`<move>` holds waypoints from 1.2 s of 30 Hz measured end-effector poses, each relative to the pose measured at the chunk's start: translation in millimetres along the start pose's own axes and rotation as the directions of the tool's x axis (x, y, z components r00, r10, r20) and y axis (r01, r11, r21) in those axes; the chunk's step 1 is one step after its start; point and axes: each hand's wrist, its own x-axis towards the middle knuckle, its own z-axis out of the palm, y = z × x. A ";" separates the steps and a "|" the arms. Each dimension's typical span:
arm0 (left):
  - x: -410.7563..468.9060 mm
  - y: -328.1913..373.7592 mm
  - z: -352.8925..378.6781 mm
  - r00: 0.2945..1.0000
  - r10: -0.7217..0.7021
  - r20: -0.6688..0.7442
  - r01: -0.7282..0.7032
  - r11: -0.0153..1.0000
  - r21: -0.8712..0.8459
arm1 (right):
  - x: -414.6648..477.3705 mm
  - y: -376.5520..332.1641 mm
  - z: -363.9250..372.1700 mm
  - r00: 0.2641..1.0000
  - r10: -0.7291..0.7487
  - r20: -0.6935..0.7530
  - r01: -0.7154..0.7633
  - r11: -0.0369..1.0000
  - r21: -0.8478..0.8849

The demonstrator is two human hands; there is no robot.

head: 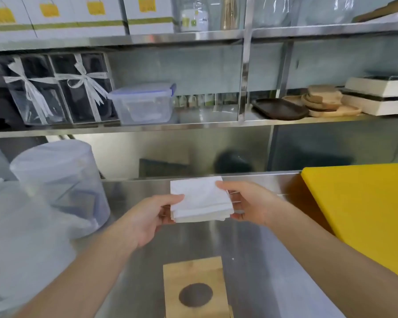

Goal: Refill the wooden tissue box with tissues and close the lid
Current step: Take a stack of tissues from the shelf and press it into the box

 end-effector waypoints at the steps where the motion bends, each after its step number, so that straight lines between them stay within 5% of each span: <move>1: -7.0 -3.4 0.5 1.000 0.002 -0.009 -0.002 1.000 0.004 | -5.6 4.0 0.7 1.000 0.004 0.005 -0.004 1.000 0.004; 24: -111.8 -110.4 -3.5 0.996 -0.078 0.038 0.074 0.992 0.104 | -88.3 116.2 5.4 0.981 0.054 0.188 -0.041 0.997 -0.070; 36: -119.2 -143.2 -6.4 0.992 -0.126 -0.007 0.126 0.982 0.143 | -98.5 147.4 11.5 0.988 0.118 0.102 -0.096 0.975 -0.201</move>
